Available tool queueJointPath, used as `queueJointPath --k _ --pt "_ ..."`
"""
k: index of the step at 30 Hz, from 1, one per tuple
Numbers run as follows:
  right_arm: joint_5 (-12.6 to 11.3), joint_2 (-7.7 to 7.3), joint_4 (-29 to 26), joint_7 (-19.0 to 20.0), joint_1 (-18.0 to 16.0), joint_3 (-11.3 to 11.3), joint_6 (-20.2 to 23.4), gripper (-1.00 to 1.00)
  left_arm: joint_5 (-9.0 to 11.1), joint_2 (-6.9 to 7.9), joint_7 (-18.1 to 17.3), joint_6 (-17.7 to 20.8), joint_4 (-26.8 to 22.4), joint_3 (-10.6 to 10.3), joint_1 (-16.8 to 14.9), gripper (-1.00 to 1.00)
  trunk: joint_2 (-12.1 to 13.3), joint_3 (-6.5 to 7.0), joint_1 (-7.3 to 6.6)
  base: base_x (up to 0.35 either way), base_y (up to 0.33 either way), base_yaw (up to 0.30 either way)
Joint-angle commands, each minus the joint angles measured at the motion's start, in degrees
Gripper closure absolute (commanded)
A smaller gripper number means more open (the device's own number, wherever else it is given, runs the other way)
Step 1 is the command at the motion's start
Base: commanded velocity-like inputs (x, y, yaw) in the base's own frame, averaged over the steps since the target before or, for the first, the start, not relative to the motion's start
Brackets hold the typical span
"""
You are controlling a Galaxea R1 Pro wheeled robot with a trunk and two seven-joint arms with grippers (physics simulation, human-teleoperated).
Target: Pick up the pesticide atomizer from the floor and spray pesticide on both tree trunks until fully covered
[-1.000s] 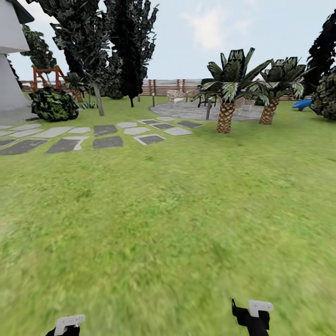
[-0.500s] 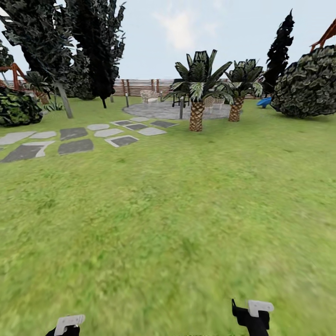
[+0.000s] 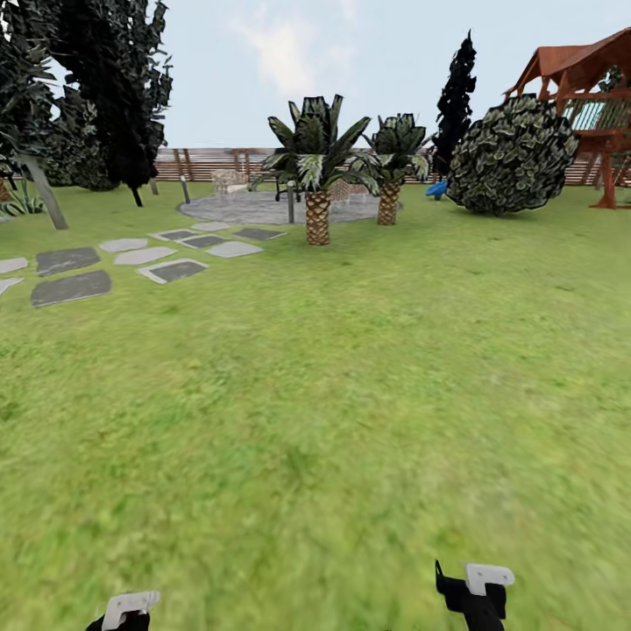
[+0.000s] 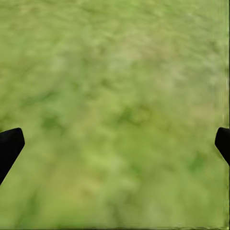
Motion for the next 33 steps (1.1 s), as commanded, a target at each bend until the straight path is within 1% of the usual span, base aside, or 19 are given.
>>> queueJointPath --k 1,24,33 --pt "0.6 0.02 0.1 -0.3 0.0 -0.3 -0.1 -1.00 0.6 0.03 -0.3 -0.2 0.1 -0.4 0.0 1.00 0.0 -0.05 -0.01 0.000 -0.280 -0.300" --pt "0.6 0.07 0.1 -0.3 0.0 -0.3 -0.1 -1.00 0.6 0.04 -0.3 -0.2 0.0 -0.4 0.0 1.00 0.0 -0.05 -0.01 0.000 -0.305 -0.300" --pt "0.6 0.09 0.1 -0.3 0.0 -0.3 -0.1 -1.00 0.6 0.04 -0.3 -0.2 0.0 -0.4 0.0 1.00 0.0 -0.05 -0.01 0.083 -0.322 -0.300"
